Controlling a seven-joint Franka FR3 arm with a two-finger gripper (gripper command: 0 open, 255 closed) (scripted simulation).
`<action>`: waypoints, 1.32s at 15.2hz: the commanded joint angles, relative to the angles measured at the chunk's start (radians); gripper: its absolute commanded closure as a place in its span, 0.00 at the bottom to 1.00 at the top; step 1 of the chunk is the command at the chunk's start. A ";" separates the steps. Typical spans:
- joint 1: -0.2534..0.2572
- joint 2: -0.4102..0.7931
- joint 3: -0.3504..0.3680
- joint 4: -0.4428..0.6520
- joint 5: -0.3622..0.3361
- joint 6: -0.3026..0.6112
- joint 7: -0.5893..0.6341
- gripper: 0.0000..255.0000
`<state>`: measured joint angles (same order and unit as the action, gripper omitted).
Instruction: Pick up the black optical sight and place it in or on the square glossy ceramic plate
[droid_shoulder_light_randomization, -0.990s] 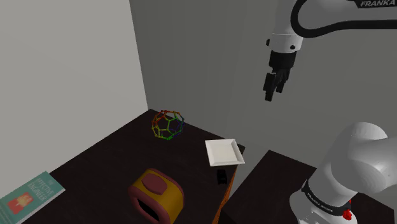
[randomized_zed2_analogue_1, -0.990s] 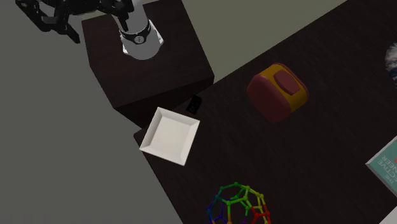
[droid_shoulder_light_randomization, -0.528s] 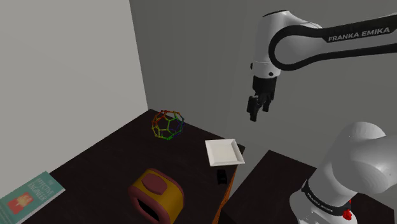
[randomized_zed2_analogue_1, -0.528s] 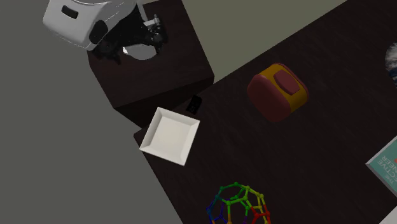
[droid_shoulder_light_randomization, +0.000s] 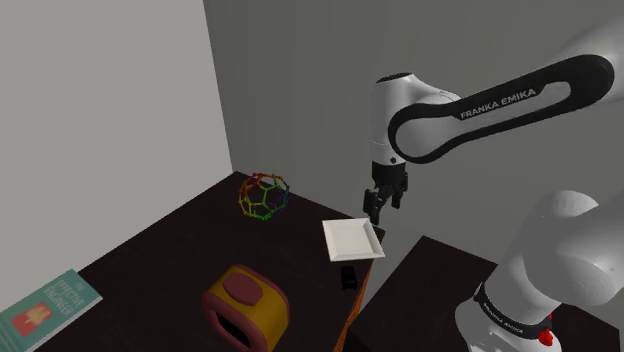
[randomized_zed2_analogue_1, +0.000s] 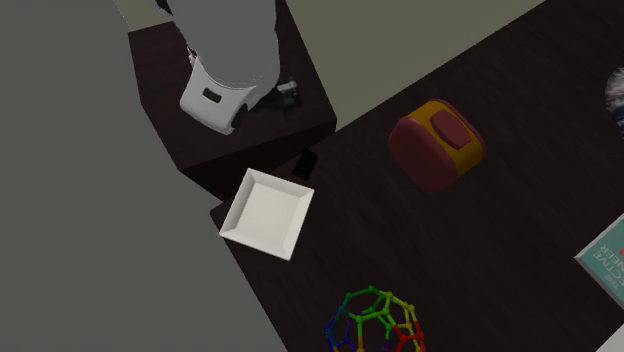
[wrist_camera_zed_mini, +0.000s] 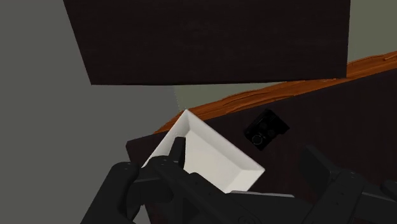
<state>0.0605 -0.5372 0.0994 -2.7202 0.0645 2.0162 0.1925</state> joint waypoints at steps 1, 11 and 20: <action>0.014 0.063 0.024 -0.016 0.020 0.072 0.032 0.00; 0.060 0.481 0.121 0.018 0.060 0.414 0.185 0.00; 0.079 0.688 0.131 0.037 0.029 0.591 0.246 0.00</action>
<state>0.1381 0.1343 0.2315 -2.6840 0.0978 2.5917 0.4352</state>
